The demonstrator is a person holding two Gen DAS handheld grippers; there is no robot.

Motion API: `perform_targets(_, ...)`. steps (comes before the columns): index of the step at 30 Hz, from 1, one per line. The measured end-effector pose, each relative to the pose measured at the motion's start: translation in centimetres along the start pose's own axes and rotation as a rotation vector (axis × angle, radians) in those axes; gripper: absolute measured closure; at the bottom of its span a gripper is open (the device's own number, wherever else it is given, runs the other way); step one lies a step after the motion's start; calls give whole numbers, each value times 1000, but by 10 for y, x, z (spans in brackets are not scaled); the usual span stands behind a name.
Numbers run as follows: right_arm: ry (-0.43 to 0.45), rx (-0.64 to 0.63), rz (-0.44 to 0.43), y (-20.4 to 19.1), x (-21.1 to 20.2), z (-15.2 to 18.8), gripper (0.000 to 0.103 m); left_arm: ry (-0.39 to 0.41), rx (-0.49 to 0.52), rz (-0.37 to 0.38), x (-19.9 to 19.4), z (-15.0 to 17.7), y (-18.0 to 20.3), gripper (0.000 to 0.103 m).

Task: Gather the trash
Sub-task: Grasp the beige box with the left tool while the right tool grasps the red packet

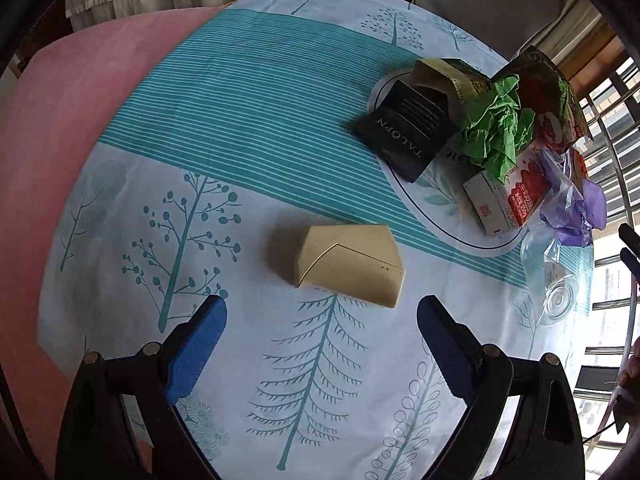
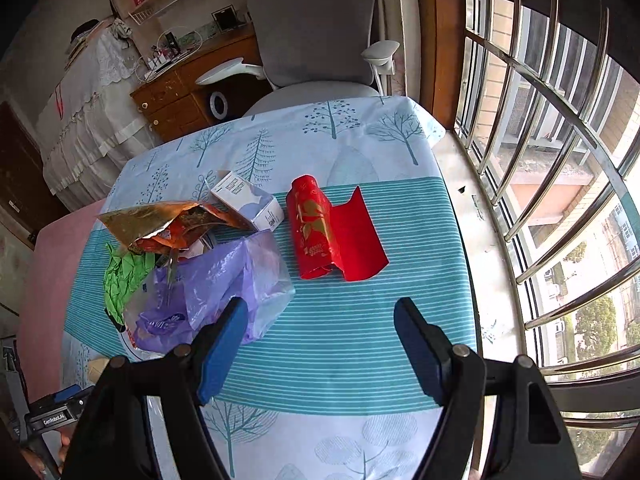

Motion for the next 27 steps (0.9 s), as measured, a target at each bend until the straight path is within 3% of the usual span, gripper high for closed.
perform_targets(7,-17,-58,-15,-4,47,-30,30,-18,16,-89,23,0,16,8)
perform_targets(13,-39,-88,-16,-12,76,-40,49,-24,25,-136,34,-7,27,29)
perform_targets(15,-57,-98,-19,-13,83,-39,59,-14,27,-137,34,-13,31,41)
perform_targets(17,-67,-110,-23,-14,87,-37,78,-17,20,-143,36,-20,32,42)
perform_targets(22,-59,-100,-55,-9,78,-30,89,-1,-11,-149,36,-30,40,42)
perform_targets(24,-53,-90,-63,-5,70,-25,98,10,-9,-144,31,-29,42,42)
perform_targets(27,-44,-54,-68,1,55,-17,98,28,5,-134,19,-27,48,42)
Point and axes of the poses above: each gripper's, at about its wrist camera, not at the fingertips, and x roughly the way its jaws point, y to its right, z to its underside, the point moved 2 cm from there along x, roughly the way its jaws point, and after that the axes turned 9 degrees about z, right-handed, at the moved point
